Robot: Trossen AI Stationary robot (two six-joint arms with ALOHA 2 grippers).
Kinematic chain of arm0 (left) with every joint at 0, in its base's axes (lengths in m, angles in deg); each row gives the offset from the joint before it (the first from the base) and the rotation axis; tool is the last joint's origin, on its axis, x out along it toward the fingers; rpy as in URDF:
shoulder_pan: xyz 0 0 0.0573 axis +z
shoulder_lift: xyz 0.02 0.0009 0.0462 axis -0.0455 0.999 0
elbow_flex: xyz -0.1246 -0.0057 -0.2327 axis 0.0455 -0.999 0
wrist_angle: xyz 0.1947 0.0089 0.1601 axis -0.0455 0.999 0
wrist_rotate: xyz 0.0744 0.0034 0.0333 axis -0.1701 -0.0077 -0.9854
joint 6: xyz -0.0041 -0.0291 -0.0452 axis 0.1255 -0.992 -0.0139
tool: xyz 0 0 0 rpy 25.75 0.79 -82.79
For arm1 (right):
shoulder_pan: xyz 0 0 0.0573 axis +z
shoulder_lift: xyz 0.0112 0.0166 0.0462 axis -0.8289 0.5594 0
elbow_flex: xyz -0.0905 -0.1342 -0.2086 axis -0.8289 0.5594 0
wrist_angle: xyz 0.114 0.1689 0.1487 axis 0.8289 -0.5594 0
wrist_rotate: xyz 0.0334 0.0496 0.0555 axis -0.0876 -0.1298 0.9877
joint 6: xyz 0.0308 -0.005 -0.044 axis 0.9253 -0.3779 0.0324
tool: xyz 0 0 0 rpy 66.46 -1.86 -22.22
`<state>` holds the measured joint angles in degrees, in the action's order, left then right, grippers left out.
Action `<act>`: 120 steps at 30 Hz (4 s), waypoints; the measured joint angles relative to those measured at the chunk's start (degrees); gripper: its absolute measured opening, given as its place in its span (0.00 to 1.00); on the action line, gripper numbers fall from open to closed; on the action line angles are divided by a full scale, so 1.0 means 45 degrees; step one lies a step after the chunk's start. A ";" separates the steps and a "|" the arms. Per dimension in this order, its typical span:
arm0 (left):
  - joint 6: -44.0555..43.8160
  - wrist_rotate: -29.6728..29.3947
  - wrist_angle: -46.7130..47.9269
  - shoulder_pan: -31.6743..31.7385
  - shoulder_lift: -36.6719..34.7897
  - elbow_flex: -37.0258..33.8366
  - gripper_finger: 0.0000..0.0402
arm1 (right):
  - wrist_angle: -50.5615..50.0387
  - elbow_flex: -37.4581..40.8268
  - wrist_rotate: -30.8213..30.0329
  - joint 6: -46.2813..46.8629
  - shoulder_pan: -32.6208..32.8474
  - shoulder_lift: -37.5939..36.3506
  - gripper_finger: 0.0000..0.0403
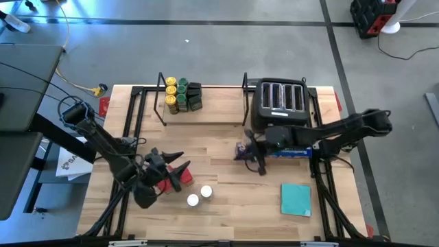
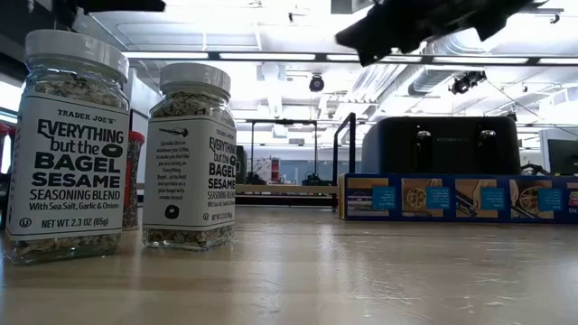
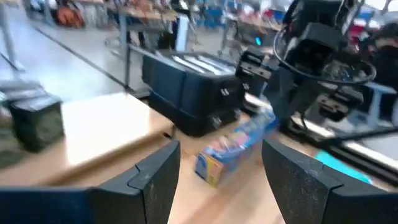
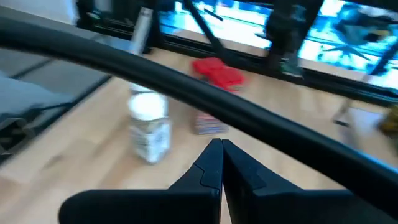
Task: Shelf spices
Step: Put the left white seasoning bottle on the shelf
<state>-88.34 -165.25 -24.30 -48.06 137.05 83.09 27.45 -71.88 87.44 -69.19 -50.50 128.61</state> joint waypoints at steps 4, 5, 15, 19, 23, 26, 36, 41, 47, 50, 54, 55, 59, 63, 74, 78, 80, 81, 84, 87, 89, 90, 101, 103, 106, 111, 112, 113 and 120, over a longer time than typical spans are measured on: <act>0.2619 0.3777 -0.1932 0.0891 0.0075 0.0014 0.55 | 0.0713 0.0394 0.0305 0.0244 0.1065 0.0004 0.00; 0.3552 0.4929 -0.2523 0.1144 0.0201 0.0136 0.54 | 0.0653 0.0364 0.0258 0.0242 0.1286 -0.0002 0.00; 0.2749 1.0136 0.4455 0.1428 0.2644 0.5291 0.49 | 0.0288 0.0355 -0.1164 0.1163 0.2164 0.0000 0.00; -0.2158 1.1522 0.9098 0.1107 0.3641 0.7318 0.48 | -0.0218 0.0346 -0.1319 0.1180 0.2131 0.0005 0.00; -0.5082 1.2225 0.9364 0.1049 0.4204 0.7582 0.48 | -0.0302 0.0346 -0.1318 0.1175 0.2126 0.0005 0.00; -0.5971 1.2722 0.8946 0.1105 0.4615 0.7585 0.48 | -0.0308 0.0346 -0.1319 0.1165 0.2126 0.0005 0.00; -0.5882 1.4820 0.8621 0.2050 0.4781 0.7572 0.48 | -0.0309 0.0356 -0.1319 0.0834 0.2117 0.0005 0.00; -0.6380 1.4509 0.8588 0.2125 0.4779 0.7572 0.48 | -0.0309 0.0361 -0.1319 0.0888 0.2121 0.0005 0.00; -0.6747 1.4468 0.8768 0.2433 0.4779 0.7572 0.49 | -0.0309 0.0361 -0.1319 0.0893 0.2121 0.0010 0.00; -0.6575 1.4881 0.8805 0.2635 0.4779 0.7572 0.54 | -0.0309 0.0361 -0.1319 0.0893 0.2121 0.0010 0.00; -0.6592 1.5181 0.9044 0.2650 0.4779 0.7572 0.65 | -0.0309 0.0361 -0.1319 0.0893 0.2121 0.0010 0.00; -0.6715 1.5364 0.9060 0.2664 0.4779 0.7572 0.68 | -0.0309 0.0361 -0.1319 0.0896 0.2121 0.0010 0.00; -0.7510 1.5636 0.8992 0.2651 0.4824 0.7572 0.76 | -0.0309 0.0361 -0.1315 0.0896 0.2124 0.0010 0.00; -0.8035 1.5864 0.8560 0.2550 0.5122 0.7572 0.79 | -0.0307 0.0361 -0.1317 0.0883 0.2124 0.0015 0.00; -0.8420 1.6742 0.8523 0.2516 0.6521 0.7558 0.78 | -0.0304 0.0370 -0.1295 0.0845 0.2124 0.0015 0.00; -0.8399 1.6635 0.8624 0.2516 0.6576 0.7558 0.78 | -0.0300 0.0371 -0.1285 0.0849 0.2126 0.0015 0.00; -0.8373 1.6603 0.8624 0.2520 0.6576 0.7558 0.78 | -0.0302 0.0371 -0.1280 0.0893 0.2123 0.0015 0.00; -0.8367 1.6603 0.8634 0.2547 0.6576 0.7558 0.78 | -0.0301 0.0371 -0.1280 0.0893 0.2124 0.0015 0.00; -0.8241 1.6609 0.8701 0.2599 0.6576 0.7558 0.77 | -0.0305 0.0371 -0.1276 0.0895 0.2126 0.0015 0.00; -0.8238 1.6802 0.8791 0.2609 0.6576 0.7563 0.74 | -0.0302 0.0371 -0.1273 0.0893 0.2122 0.0015 0.00; -0.8246 1.6949 0.8944 0.2600 0.6576 0.7563 0.71 | -0.0304 0.0371 -0.1273 0.0896 0.2124 0.0015 0.00; -0.8246 1.6967 0.9002 0.2599 0.6576 0.7563 0.70 | -0.0305 0.0371 -0.1271 0.0897 0.2126 0.0015 0.00; -0.8238 1.7037 0.9604 0.2599 0.6335 0.7577 0.49 | -0.0305 0.0371 -0.1271 0.0898 0.2121 0.0015 0.00; -0.8129 1.6938 0.9618 0.2599 0.6066 0.7578 0.49 | -0.0303 0.0371 -0.1271 0.0898 0.2126 0.0015 0.00; -0.7851 1.6547 1.0353 0.2599 0.5710 0.8115 0.49 | -0.0300 0.0371 -0.1271 0.0898 0.2126 0.0015 0.00; -0.6574 1.6295 1.3751 0.3097 0.5430 1.0361 0.50 | -0.0218 0.0371 -0.1271 0.0903 0.2121 0.0015 0.00; -0.6077 1.6288 1.4549 0.3326 0.5430 1.0954 0.50 | -0.0195 0.0371 -0.1271 0.0903 0.2121 0.0015 0.00; -0.5498 1.6223 1.5264 0.3609 0.5430 1.1507 0.50 | -0.0166 0.0371 -0.1271 0.0903 0.2121 0.0015 0.00; 0.0993 1.4822 1.6782 0.6803 0.5425 1.4179 0.50 | -0.0015 0.0371 -0.1271 0.0904 0.2121 0.0015 0.00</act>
<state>-83.87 -98.55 51.22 -17.45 161.46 146.90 27.38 -70.21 81.72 -65.12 -40.96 128.68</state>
